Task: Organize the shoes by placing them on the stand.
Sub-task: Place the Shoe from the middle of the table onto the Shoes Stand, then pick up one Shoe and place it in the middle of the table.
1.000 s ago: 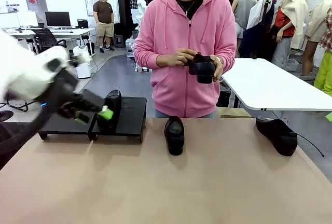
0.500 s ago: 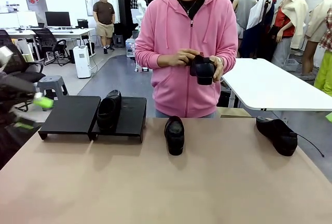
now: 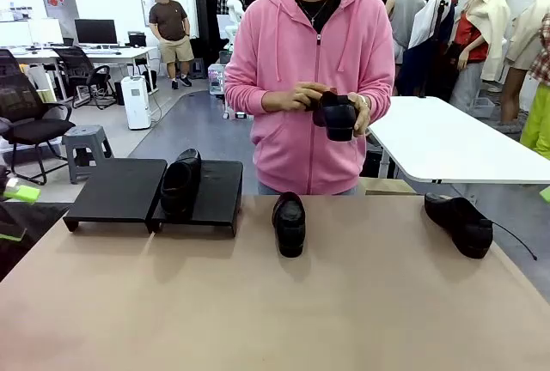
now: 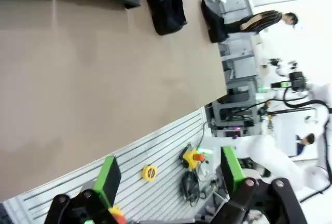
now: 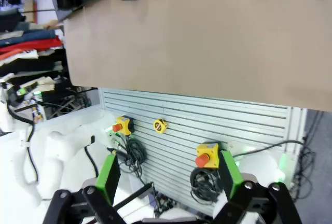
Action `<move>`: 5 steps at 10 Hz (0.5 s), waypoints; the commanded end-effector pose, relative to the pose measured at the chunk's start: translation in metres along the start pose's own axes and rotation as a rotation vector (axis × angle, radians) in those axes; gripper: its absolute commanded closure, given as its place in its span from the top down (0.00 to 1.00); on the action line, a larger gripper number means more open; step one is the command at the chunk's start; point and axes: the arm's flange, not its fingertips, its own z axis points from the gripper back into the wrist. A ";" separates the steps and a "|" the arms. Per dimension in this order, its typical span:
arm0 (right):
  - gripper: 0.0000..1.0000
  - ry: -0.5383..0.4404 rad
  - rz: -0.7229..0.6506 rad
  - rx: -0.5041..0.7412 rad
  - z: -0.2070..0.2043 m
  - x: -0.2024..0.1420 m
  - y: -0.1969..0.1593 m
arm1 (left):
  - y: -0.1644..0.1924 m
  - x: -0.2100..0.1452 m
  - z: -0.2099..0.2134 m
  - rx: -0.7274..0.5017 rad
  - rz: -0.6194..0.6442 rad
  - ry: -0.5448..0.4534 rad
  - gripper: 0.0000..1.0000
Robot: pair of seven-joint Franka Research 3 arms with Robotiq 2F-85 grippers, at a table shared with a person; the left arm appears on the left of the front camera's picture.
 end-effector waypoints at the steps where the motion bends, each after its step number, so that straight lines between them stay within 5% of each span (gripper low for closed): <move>1: 1.00 0.005 0.023 0.000 0.003 0.000 -0.002 | -0.015 -0.001 0.001 0.014 -0.002 -0.006 1.00; 5: 1.00 0.005 0.023 0.000 0.003 0.000 -0.002 | -0.015 -0.001 0.001 0.014 -0.002 -0.006 1.00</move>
